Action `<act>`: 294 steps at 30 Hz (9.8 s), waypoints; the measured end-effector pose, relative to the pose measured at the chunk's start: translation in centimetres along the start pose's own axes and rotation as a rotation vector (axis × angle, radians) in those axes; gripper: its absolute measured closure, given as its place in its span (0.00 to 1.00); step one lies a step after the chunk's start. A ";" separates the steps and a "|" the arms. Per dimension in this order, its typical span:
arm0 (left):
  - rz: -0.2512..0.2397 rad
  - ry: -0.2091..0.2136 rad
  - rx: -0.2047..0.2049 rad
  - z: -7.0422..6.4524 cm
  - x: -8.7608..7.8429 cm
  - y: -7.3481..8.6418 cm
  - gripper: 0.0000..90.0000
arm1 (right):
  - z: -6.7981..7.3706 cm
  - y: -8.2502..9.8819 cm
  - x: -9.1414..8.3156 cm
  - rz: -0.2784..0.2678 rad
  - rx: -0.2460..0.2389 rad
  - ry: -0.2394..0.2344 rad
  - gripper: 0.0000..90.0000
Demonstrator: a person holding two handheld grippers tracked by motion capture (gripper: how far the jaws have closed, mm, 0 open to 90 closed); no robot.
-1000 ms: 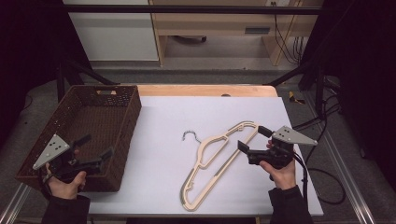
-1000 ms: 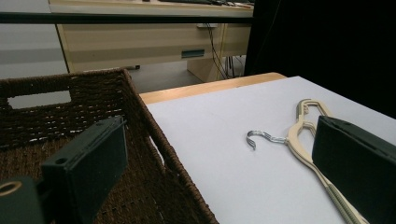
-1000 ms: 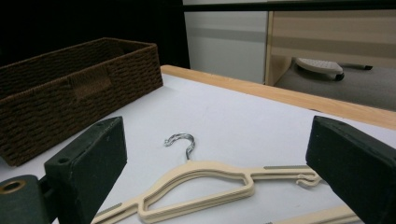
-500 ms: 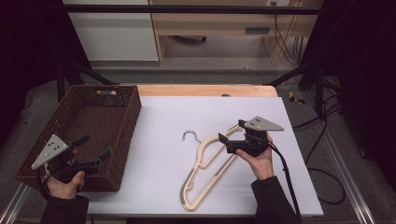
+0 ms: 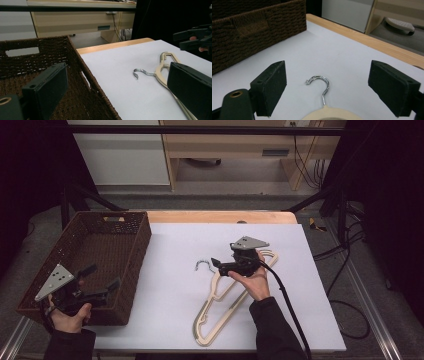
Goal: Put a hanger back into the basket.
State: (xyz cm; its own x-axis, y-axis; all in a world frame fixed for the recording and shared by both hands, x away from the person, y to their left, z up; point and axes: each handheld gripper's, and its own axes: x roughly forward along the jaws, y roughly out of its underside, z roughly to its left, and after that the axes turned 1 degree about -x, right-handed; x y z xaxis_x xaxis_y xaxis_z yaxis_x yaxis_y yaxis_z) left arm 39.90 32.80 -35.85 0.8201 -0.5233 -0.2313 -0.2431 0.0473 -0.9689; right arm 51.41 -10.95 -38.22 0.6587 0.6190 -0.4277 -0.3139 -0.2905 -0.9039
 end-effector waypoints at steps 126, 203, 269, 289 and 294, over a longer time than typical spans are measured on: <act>0.411 0.332 0.000 -15.6 21.4 4.1 0.39 | -1.5 1.3 3.7 0.173 -0.036 -0.194 0.99; 0.235 0.282 0.117 -9.6 10.0 -9.3 0.95 | -4.1 7.2 -14.0 -0.152 0.131 0.095 0.13; 0.425 0.026 0.058 14.4 2.4 -3.4 0.96 | -3.6 7.7 -13.5 -0.120 0.125 0.109 0.03; 0.561 -0.153 -0.068 16.3 4.0 0.1 0.92 | -3.5 7.7 -13.3 -0.111 0.121 0.104 0.03; 0.563 -0.260 -0.096 17.1 3.6 0.2 0.85 | -3.4 7.7 -13.2 -0.107 0.121 0.101 0.03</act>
State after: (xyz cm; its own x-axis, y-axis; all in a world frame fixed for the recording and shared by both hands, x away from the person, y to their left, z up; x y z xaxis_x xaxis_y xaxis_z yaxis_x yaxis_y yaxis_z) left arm 51.70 45.50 -38.42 0.6489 -0.2158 -0.7297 -0.7100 0.1730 -0.6826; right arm 42.60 -23.82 -39.56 0.7562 0.5634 -0.3327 -0.3144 -0.1330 -0.9399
